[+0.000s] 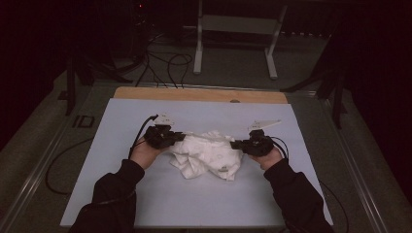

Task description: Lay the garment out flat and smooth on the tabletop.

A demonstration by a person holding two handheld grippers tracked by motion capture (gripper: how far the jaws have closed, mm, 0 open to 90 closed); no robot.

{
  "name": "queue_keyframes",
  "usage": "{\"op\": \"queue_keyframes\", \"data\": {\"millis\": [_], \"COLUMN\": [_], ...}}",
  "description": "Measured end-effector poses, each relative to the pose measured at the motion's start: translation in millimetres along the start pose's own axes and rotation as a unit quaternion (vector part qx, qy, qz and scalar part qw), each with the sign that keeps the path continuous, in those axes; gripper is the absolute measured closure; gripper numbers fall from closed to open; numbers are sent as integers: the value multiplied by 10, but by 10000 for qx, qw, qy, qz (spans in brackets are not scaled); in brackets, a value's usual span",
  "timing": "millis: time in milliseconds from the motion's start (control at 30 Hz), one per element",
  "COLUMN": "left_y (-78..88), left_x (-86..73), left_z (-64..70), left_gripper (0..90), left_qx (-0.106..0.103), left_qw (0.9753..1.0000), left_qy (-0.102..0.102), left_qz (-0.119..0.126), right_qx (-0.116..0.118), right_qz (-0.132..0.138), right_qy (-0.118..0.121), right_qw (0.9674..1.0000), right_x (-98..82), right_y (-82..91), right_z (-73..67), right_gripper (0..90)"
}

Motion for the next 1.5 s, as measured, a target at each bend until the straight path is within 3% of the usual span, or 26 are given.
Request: {"op": "queue_keyframes", "data": {"millis": [167,200,233,267,300,333,367,433,467,500,533,567,600,633,667,700,733,800,900,1033,1133,1200,1300,1333,1367,1500], "left_y": [-208,-241,-267,-267,-281,-281,-255,-228,-221,-212,-196,-191,-191,-194,-189,-178,-165,-159,-169,-187,-148,-107,-56,25,58,165], "left_x": [-146,-185,-236,-236,-251,-251,-58,279,476,694,903,1047,1047,1167,1178,1171,1131,1018,861,656,597,563,536,508,492,408], "left_z": [-3,14,68,68,73,73,-78,-319,-467,-628,-799,-967,-967,-1199,-1253,-1291,-1309,-1289,-1248,-1106,-1003,-931,-870,-794,-778,-712], "left_gripper": [882,883,883,883,883,883,883,883,881,860,732,523,410,309,226,182,166,152,120,64,38,18,10,10,4,1], "left_qx": [-45,-184,-548,-548,-599,-599,-451,-152,66,322,629,1007,1007,1406,1447,1551,1545,1291,1173,927,677,584,546,446,465,416], "left_qw": [9996,9988,9959,9959,9941,9941,9959,9987,9994,9984,9947,9893,9893,9823,9816,9805,9811,9831,9853,9895,9908,9925,9929,9937,9941,9934], "left_qy": [129,193,268,268,-8,-8,30,181,255,447,658,871,871,1157,1197,1163,1138,1291,1236,1109,1168,1071,1044,979,922,911], "left_qz": [-259,-403,-670,-670,-900,-900,-786,-441,-216,113,483,600,600,434,336,312,231,151,88,19,86,117,174,309,347,552], "right_qx": [-144,-129,-37,128,164,164,205,19,-95,-277,-517,-830,-1102,-1259,-1286,-1307,-1391,-1344,-1225,-1125,-1067,-1028,-1051,-1057,-954,-865], "right_qz": [-121,-159,-215,-259,-340,-340,-322,-144,-38,135,323,537,753,864,909,936,936,907,716,625,630,630,597,582,562,614], "right_qy": [-123,-136,-239,-303,-303,-303,-306,-374,-377,-436,-516,-559,-628,-816,-984,-1041,-990,-957,-889,-810,-811,-741,-647,-623,-593,-482], "right_qw": [9997,9997,9995,9991,9988,9988,9988,9992,9992,9986,9968,9935,9891,9849,9826,9815,9809,9821,9859,9884,9890,9899,9906,9907,9921,9932], "right_x": [-61,-81,-107,-123,-122,-122,25,288,475,682,891,1091,1257,1368,1433,1474,1495,1470,1372,1154,1020,929,817,776,630,435], "right_y": [-129,-152,-173,-199,-215,-215,-203,-145,-107,-72,-41,-8,27,49,61,76,95,111,102,136,164,179,190,194,195,243], "right_z": [152,172,173,154,142,142,177,300,384,491,618,764,896,1004,1071,1104,1119,1111,1099,1036,953,892,836,818,746,633], "right_gripper": [878,879,880,881,882,882,886,887,887,885,872,746,550,450,378,346,308,237,156,142,138,137,136,136,136,137]}}
Point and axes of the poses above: each handheld gripper's, and its own axes: y roughly backward along the jaws, x roughly out of its top, z roughly to its right, the point moved 9 cm from there along -y, roughly forward along the jaws, and after that the axes turned 13 degrees about x, right-handed, at the moved point
